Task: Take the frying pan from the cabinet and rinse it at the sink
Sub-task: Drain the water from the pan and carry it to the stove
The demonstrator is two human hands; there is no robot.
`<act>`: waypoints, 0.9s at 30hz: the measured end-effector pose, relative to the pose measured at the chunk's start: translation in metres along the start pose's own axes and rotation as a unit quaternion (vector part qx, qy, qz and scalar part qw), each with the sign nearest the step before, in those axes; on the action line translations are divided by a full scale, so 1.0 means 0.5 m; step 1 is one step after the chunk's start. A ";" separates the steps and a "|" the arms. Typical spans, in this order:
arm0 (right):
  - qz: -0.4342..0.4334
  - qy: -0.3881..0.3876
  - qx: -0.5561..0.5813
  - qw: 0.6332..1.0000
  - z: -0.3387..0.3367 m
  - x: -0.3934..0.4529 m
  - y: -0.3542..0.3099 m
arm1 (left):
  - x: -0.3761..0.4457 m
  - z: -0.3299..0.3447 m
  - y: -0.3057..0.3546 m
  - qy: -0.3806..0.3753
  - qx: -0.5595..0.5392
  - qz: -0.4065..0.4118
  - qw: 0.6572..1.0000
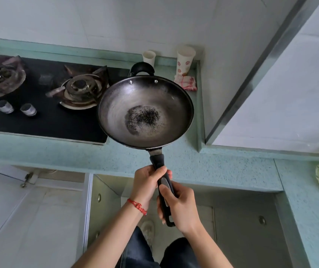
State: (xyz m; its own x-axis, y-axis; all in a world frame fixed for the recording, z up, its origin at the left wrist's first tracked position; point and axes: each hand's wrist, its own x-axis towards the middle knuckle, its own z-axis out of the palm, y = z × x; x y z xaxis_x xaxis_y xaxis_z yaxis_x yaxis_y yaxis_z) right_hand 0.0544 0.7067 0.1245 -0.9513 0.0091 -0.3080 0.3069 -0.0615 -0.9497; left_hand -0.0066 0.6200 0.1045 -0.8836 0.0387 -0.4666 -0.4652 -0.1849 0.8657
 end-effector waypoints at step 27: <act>0.062 -0.029 -0.006 0.998 -0.115 0.221 0.031 | 0.212 0.094 -0.018 0.039 0.008 -0.045 0.998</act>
State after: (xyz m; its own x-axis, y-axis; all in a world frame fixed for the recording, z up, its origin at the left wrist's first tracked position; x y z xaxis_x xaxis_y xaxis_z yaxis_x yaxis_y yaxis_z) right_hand -0.0445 0.7644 0.0726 -0.9063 -0.0555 -0.4190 0.4215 -0.0470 -0.9056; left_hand -0.0984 0.6720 0.0559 -0.8316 -0.0216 -0.5550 -0.5441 -0.1693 0.8218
